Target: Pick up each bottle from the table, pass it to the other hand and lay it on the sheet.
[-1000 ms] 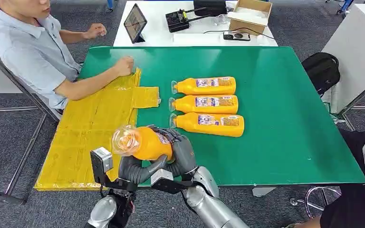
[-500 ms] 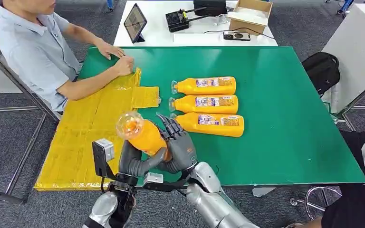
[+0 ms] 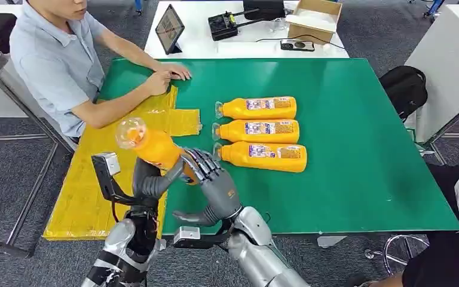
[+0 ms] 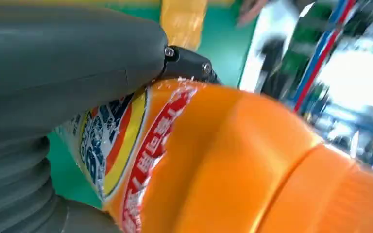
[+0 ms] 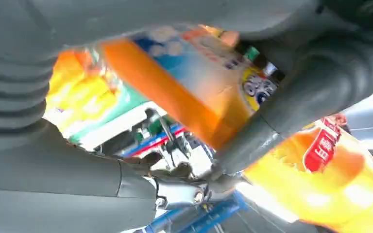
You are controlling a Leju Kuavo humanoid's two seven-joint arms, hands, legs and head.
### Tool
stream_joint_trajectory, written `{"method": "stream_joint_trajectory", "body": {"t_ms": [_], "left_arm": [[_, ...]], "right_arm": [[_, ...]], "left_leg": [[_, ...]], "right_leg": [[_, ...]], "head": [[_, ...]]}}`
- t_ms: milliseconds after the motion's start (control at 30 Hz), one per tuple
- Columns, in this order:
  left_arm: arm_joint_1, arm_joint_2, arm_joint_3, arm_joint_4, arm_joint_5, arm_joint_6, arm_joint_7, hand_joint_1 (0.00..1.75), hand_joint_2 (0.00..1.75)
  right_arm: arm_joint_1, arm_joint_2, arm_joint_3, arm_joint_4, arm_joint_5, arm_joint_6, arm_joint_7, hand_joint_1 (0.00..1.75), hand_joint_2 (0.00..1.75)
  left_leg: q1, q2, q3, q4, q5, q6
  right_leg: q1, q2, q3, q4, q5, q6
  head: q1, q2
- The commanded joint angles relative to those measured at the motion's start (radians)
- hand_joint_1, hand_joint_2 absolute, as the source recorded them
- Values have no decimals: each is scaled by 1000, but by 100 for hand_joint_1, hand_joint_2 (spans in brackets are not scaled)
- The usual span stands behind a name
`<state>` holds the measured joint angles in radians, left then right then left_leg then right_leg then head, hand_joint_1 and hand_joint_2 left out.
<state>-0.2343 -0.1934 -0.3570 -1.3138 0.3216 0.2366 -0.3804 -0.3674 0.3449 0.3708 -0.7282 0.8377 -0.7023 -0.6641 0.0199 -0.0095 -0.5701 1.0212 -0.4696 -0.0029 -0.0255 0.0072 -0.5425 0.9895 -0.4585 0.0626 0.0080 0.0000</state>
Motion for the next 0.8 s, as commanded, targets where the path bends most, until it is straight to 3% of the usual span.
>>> {"method": "stream_joint_trajectory", "body": {"t_ms": [33, 800], "left_arm": [[-63, 42, 235, -99, -344, -136, -159, 0, 175], [-37, 36, 242, -137, -273, -136, -158, 0, 175]], "right_arm": [[284, -243, 342, -802, -433, 4, -34, 0, 175], [309, -244, 307, -829, -386, 4, -34, 0, 175]], "left_leg": [[1, 0, 0, 0, 1, 1], [2, -1, -2, 1, 3, 0]], "right_leg": [[1, -1, 0, 0, 1, -2], [3, -2, 0, 0, 3, -5]], "head": [[0, 0], [1, 0]]}}
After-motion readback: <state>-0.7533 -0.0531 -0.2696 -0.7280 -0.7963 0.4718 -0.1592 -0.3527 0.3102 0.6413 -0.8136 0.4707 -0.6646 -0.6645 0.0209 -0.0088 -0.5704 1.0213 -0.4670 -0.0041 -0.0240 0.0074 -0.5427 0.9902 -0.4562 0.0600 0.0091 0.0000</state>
